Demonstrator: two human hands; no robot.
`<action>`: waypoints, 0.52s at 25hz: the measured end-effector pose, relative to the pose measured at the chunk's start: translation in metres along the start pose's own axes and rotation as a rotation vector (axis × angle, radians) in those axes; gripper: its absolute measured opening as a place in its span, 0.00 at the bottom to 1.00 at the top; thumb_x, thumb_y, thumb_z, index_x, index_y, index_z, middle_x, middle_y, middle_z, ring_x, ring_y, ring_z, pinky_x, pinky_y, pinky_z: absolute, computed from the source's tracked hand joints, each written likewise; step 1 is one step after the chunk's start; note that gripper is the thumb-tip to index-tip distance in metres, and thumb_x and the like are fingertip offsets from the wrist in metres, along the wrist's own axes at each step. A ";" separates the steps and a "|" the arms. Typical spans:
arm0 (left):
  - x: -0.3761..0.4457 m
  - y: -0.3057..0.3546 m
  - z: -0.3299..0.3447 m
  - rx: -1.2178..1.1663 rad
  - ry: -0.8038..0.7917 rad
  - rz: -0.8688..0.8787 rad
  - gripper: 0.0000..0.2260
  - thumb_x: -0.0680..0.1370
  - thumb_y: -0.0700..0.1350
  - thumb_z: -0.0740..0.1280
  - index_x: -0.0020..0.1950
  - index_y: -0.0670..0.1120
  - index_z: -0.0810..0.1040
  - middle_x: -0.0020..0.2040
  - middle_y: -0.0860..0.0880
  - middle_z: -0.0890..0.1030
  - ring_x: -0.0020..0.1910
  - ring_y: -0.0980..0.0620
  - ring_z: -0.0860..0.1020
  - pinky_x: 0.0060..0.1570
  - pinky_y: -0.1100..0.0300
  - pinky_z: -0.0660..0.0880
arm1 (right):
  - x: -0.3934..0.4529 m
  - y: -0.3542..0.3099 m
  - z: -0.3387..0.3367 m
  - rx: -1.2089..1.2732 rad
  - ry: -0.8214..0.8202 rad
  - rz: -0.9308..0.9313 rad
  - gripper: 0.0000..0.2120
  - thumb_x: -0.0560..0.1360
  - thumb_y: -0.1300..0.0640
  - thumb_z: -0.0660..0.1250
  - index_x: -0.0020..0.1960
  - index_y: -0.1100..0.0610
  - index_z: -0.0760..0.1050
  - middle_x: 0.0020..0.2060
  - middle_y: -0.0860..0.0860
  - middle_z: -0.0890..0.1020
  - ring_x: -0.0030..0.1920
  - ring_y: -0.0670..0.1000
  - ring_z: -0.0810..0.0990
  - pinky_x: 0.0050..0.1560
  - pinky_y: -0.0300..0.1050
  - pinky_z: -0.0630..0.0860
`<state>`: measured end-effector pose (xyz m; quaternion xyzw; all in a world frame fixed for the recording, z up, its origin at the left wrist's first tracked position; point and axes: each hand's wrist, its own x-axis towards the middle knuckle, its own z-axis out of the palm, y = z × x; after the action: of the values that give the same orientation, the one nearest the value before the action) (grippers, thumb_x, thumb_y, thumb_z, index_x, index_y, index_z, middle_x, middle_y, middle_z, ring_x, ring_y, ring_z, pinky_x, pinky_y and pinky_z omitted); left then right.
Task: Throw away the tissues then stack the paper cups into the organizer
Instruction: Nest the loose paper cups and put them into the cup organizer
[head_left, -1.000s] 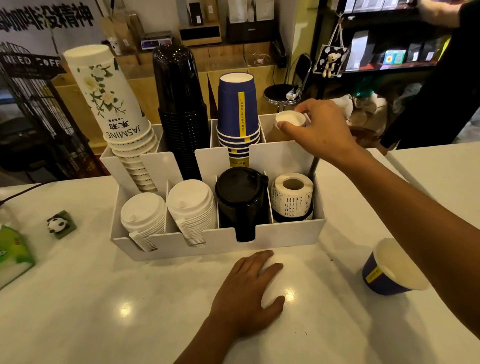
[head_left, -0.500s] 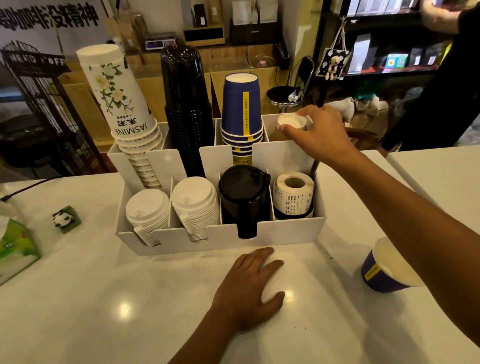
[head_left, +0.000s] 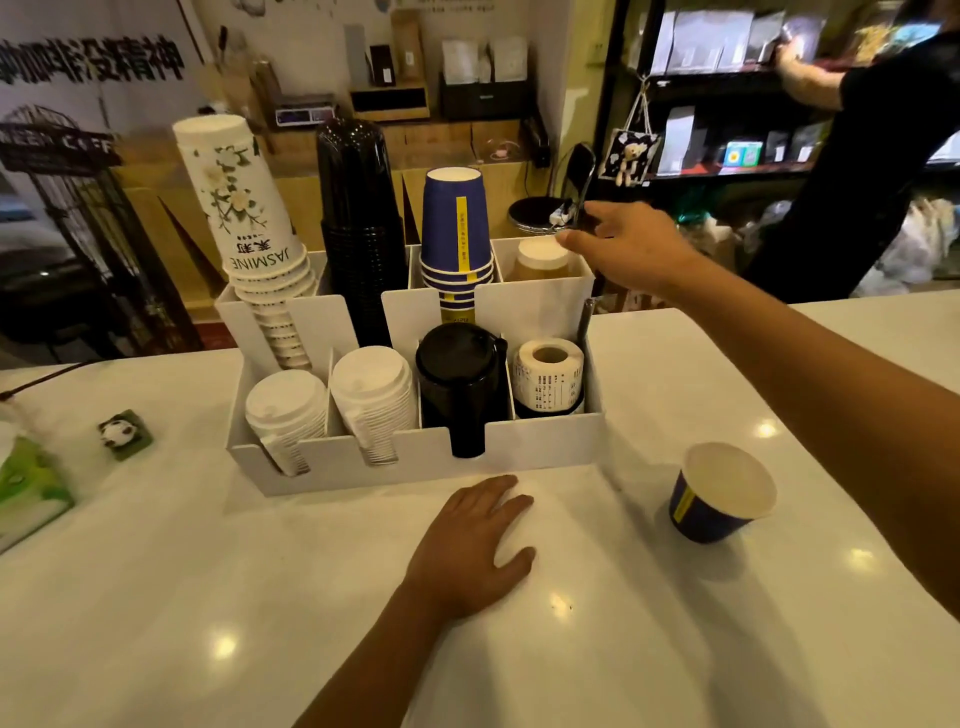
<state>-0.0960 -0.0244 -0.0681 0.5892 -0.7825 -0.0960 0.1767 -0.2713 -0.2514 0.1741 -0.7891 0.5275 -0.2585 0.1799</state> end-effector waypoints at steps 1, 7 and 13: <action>0.000 0.000 0.001 0.004 0.008 0.006 0.28 0.78 0.63 0.59 0.75 0.54 0.68 0.78 0.51 0.64 0.77 0.52 0.61 0.75 0.54 0.56 | -0.011 0.005 -0.010 0.006 0.029 -0.010 0.32 0.77 0.38 0.65 0.75 0.53 0.68 0.66 0.56 0.79 0.64 0.56 0.78 0.58 0.51 0.75; 0.002 -0.006 0.007 0.047 0.000 0.017 0.28 0.78 0.64 0.58 0.76 0.54 0.67 0.79 0.51 0.63 0.77 0.51 0.61 0.74 0.56 0.54 | -0.086 0.064 -0.038 -0.220 0.006 -0.027 0.18 0.77 0.40 0.66 0.56 0.52 0.83 0.52 0.49 0.85 0.47 0.49 0.81 0.44 0.44 0.76; 0.002 -0.011 0.008 0.041 -0.015 0.023 0.28 0.78 0.64 0.58 0.76 0.54 0.67 0.79 0.50 0.63 0.76 0.51 0.61 0.75 0.53 0.58 | -0.142 0.117 -0.029 -0.449 -0.476 0.245 0.23 0.74 0.37 0.68 0.64 0.48 0.78 0.60 0.50 0.81 0.51 0.49 0.75 0.52 0.43 0.72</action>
<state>-0.0900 -0.0303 -0.0789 0.5829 -0.7924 -0.0823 0.1599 -0.4193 -0.1644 0.1012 -0.7779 0.6052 0.0788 0.1498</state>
